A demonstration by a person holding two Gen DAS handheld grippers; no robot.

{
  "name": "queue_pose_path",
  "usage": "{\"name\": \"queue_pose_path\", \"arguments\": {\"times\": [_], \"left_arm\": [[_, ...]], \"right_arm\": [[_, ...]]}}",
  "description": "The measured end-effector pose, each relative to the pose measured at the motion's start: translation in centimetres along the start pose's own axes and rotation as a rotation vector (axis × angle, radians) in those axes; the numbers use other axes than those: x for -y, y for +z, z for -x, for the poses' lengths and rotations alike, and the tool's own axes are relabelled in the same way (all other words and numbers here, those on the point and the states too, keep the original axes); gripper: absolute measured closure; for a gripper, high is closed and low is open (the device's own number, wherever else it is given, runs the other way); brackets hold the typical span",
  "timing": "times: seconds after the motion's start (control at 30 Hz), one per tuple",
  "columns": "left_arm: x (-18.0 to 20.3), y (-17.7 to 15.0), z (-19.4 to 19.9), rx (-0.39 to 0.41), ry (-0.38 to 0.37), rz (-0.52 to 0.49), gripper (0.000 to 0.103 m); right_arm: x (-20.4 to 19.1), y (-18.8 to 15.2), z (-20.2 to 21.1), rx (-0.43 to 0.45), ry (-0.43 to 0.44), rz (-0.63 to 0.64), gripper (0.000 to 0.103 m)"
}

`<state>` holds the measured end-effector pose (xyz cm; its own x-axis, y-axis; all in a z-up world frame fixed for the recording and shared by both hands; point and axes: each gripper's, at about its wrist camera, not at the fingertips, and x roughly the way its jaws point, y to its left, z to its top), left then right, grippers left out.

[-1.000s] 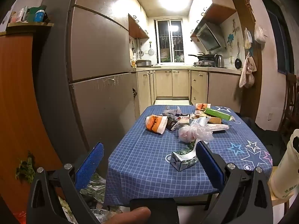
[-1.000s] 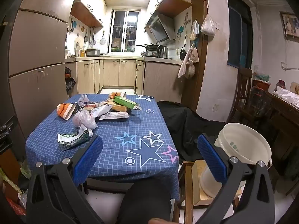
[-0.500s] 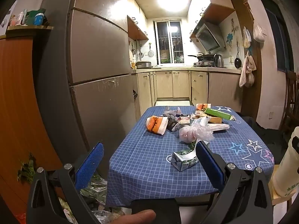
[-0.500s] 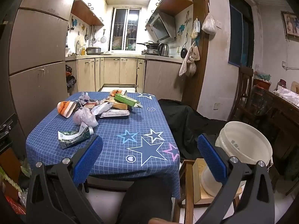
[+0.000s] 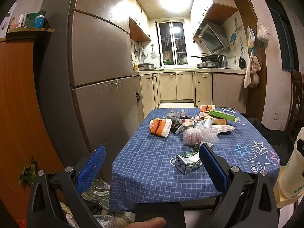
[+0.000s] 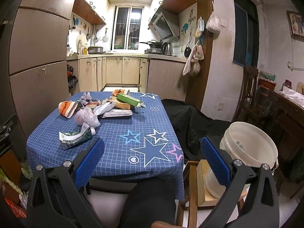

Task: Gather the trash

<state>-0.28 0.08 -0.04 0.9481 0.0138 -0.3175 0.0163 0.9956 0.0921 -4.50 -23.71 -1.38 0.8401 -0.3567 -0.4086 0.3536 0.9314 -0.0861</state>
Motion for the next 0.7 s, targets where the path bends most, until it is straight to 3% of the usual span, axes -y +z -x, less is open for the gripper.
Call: {"name": "queue_pose_path", "arguments": {"times": [0.7], "left_arm": [[-0.40, -0.54, -0.86, -0.006, 0.008, 0.005, 0.005]], "right_arm": [[0.06, -0.12, -0.24, -0.011, 0.033, -0.052, 0.005]]}}
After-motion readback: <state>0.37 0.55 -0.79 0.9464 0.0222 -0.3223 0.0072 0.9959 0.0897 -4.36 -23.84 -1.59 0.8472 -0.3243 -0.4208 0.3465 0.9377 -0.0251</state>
